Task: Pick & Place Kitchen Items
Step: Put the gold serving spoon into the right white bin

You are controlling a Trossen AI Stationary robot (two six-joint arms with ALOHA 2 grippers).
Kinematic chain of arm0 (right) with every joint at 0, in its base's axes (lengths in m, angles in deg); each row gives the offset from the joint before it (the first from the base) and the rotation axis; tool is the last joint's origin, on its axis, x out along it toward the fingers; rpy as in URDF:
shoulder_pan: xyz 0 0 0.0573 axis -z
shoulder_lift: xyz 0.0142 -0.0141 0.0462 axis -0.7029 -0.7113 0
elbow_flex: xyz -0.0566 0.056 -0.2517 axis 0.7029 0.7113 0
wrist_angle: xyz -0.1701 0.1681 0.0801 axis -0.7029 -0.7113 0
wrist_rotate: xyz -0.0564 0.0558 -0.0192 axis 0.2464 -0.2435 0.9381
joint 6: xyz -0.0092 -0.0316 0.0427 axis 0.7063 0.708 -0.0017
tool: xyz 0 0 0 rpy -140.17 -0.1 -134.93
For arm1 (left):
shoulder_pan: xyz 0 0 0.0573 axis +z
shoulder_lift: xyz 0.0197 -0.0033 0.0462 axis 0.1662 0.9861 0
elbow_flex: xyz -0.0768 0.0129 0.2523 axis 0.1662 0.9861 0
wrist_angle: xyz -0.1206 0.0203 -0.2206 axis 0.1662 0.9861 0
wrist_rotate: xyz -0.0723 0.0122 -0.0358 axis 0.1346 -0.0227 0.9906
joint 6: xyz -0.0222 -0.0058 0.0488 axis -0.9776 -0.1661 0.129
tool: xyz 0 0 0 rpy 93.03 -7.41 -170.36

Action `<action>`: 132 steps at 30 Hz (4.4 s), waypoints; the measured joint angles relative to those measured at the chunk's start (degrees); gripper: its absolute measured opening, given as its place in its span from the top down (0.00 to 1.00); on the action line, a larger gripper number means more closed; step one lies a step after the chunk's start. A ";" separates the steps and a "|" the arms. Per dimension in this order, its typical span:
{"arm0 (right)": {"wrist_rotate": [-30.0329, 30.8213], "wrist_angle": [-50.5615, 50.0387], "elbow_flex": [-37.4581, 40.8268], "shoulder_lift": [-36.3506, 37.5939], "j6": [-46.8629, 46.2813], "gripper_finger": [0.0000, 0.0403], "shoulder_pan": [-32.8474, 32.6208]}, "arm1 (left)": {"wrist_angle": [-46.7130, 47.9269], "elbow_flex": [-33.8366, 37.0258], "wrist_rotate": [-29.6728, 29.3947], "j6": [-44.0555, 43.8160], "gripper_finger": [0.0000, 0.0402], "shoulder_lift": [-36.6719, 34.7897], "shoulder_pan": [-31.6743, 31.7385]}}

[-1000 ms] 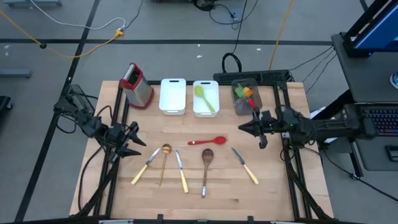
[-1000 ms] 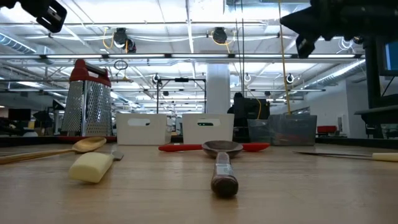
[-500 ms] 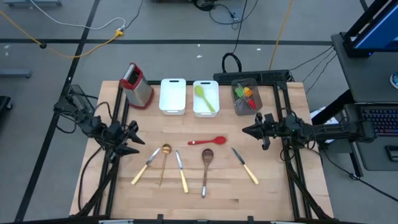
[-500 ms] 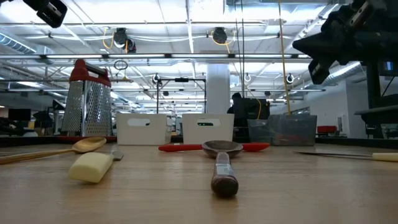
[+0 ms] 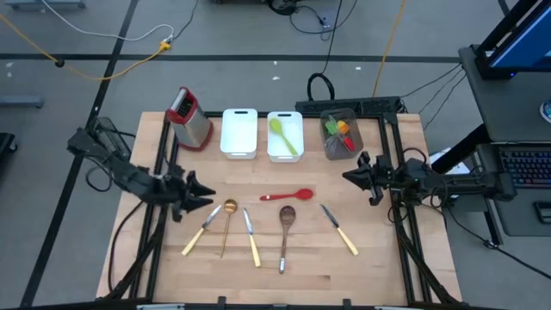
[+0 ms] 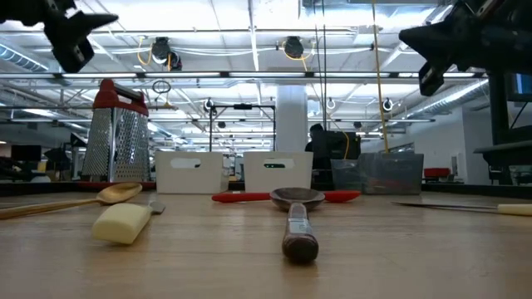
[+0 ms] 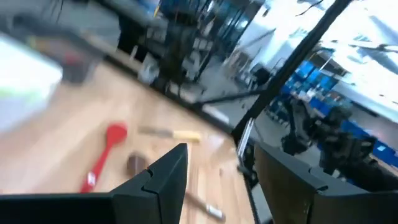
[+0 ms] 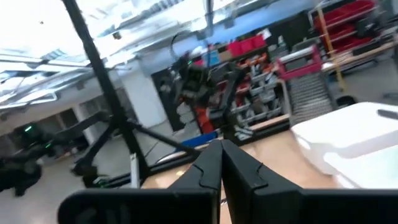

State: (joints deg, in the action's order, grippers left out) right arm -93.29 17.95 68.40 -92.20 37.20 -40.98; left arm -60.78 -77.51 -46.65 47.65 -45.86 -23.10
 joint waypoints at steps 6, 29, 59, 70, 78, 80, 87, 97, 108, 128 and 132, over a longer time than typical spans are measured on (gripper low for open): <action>0.59 -1.73 0.00 1.03 0.02 1.00 0.04 | 7.00 -5.70 6.77 -13.74 0.52 12.52 0.00; -4.79 -3.67 0.00 1.16 -1.88 1.00 0.00 | 37.92 -24.94 11.22 -34.02 0.52 41.64 13.01; -5.60 -3.61 -0.02 1.15 -1.97 1.00 0.02 | 40.43 -23.48 21.85 -8.76 0.52 47.93 25.86; -5.62 -3.54 -0.02 1.14 -1.99 1.00 0.02 | 40.14 -23.30 26.64 2.24 0.52 48.44 30.23; -5.60 -3.53 -0.02 1.16 -2.00 1.00 0.02 | 40.12 -23.30 26.71 5.83 0.52 48.44 31.30; -5.60 -3.52 -0.02 1.15 -2.01 1.00 0.02 | 39.75 -23.02 26.71 6.12 0.52 48.44 31.32; -5.57 -3.52 -0.02 1.16 -1.99 1.00 0.02 | 35.42 -19.48 29.55 5.04 0.52 48.44 31.32; -5.53 -3.55 -0.02 1.16 -2.91 1.00 0.02 | 33.82 -19.19 29.09 6.69 0.52 51.91 31.32; -5.55 -3.61 -0.02 1.14 -3.74 1.00 0.02 | 30.42 -19.41 30.67 5.69 0.52 58.69 31.43; -5.51 -3.65 -0.03 1.14 -3.87 1.00 0.02 | 27.61 -19.37 34.89 3.68 0.97 58.79 31.26; -5.51 -3.65 -0.02 1.14 -3.89 1.00 0.02 | 27.85 -19.39 34.72 3.60 0.99 58.78 31.26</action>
State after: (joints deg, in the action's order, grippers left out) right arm -98.79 14.30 68.38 -91.06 33.31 -40.96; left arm -32.93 -96.89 -11.94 51.25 12.91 8.16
